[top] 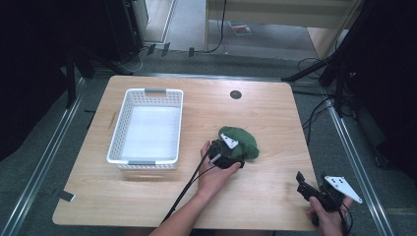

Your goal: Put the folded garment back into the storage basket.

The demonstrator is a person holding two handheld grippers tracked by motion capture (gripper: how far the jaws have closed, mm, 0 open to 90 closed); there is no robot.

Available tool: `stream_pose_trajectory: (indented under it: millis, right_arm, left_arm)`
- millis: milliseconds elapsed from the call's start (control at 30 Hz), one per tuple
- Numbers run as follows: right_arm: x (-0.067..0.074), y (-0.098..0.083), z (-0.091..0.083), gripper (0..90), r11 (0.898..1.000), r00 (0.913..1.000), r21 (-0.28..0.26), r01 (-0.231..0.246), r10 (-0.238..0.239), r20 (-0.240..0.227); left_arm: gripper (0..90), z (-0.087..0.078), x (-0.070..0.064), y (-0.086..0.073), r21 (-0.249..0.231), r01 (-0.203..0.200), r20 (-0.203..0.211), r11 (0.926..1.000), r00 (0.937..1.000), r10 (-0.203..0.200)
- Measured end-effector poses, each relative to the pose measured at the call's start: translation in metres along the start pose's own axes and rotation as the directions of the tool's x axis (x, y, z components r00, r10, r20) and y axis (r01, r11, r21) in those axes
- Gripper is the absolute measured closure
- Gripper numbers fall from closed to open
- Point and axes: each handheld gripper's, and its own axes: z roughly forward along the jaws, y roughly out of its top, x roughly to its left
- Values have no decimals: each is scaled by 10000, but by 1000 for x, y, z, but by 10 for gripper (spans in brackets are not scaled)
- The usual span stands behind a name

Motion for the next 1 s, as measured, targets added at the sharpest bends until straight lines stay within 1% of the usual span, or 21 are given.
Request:
stream_pose_trajectory:
  millis: [33,167,233,333,367,400,433,500,600,633,733,800,1000]
  right_arm:
    - [0,0,0,131,10000,10000,0,0,0,0]
    - [0,0,0,131,10000,10000,7,-12,12,3]
    - [0,0,0,131,10000,10000,-11,10,-10,8]
    - [0,0,0,131,10000,10000,25,-35,35,2]
    - [0,0,0,131,10000,10000,10,-9,9,16]
    - [0,0,0,131,10000,10000,10,-9,9,16]
    - [0,0,0,131,10000,10000,10,-12,12,15]
    - [0,0,0,131,10000,10000,22,-32,32,7]
    - [0,0,0,131,10000,10000,13,-13,13,13]
    - [0,0,0,131,10000,10000,-4,21,-21,28]
    - [0,0,0,131,10000,10000,21,-27,27,23]
    - [0,0,0,131,10000,10000,27,-35,35,30]
    - [0,0,0,131,10000,10000,33,-41,41,54]
  left_arm:
    - [273,-1,1,0,-44,-19,32,10000,10000,19]
    - [376,-6,3,2,-261,-64,146,9996,9999,68]
    - [384,-8,5,3,-303,-17,246,9995,9997,24]
    - [389,-13,7,5,-451,22,270,9990,9996,-10]
    - [392,-17,7,7,-604,145,385,9981,9992,-122]
    - [393,-17,7,7,-604,145,385,9981,9992,-122]
    - [393,-20,8,9,-701,126,413,9975,9991,-97]
    - [395,-26,10,12,-865,294,584,9958,9980,-244]
    - [400,-29,11,13,-928,320,529,9952,9982,-272]
    - [402,-32,14,14,-999,386,584,9943,9978,-329]
    - [409,-35,16,16,-1053,399,588,9936,9977,-338]
    - [418,-38,18,17,-1163,490,637,9920,9971,-417]
    - [431,-50,24,21,-1422,544,696,9883,9966,-449]
